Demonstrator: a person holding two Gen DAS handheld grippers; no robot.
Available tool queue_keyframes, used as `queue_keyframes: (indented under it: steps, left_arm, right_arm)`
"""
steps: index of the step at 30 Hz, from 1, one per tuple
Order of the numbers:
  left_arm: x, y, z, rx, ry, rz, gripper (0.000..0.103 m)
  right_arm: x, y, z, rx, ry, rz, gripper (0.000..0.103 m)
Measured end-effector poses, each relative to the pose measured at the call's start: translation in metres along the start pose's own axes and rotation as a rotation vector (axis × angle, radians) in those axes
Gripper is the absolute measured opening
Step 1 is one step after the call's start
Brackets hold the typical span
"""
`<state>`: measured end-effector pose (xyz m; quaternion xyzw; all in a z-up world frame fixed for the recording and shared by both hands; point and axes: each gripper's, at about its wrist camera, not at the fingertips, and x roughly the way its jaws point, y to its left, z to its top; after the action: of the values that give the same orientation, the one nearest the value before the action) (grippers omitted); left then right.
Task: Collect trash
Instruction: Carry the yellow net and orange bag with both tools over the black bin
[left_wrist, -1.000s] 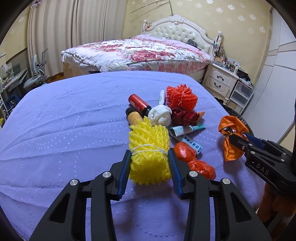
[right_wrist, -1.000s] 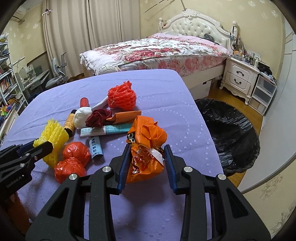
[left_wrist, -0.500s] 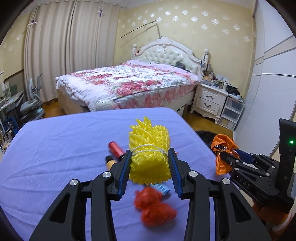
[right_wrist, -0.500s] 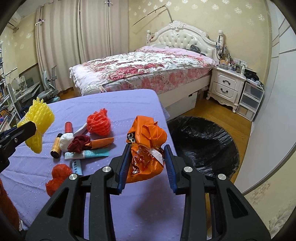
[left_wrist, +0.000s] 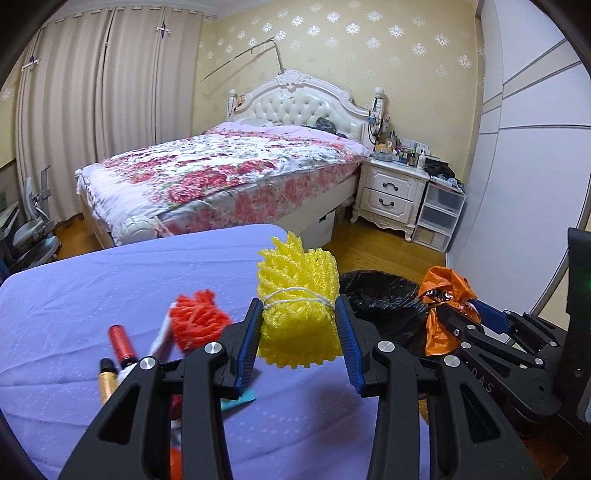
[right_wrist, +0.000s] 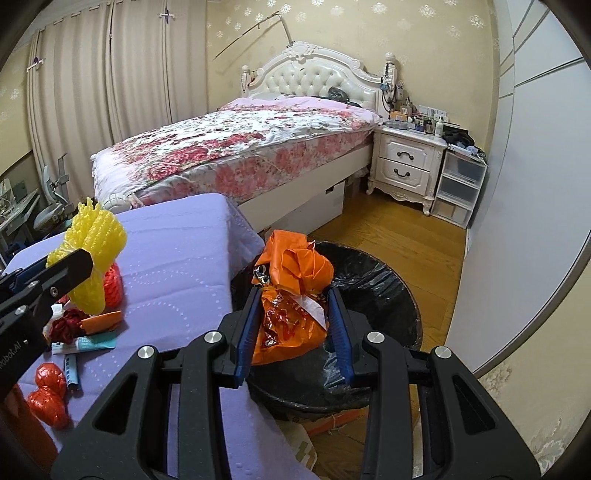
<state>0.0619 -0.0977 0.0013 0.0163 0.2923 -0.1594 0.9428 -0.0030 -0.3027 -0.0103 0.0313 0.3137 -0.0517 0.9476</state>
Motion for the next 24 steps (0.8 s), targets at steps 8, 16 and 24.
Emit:
queue_keyframes:
  steps: [8, 16, 24]
  left_arm:
    - [0.051, -0.025, 0.002, 0.026, 0.056, 0.0, 0.041]
    - [0.076, -0.045, 0.002, 0.061, 0.077, 0.008, 0.041]
    - [0.094, -0.061, 0.003, 0.099, 0.088, 0.021, 0.041]
  right_arm:
    - [0.024, -0.022, 0.005, 0.026, 0.013, -0.034, 0.035]
    - [0.044, -0.036, 0.011, 0.042, 0.026, -0.048, 0.036]
    - [0.06, -0.048, 0.012, 0.057, 0.046, -0.058, 0.036]
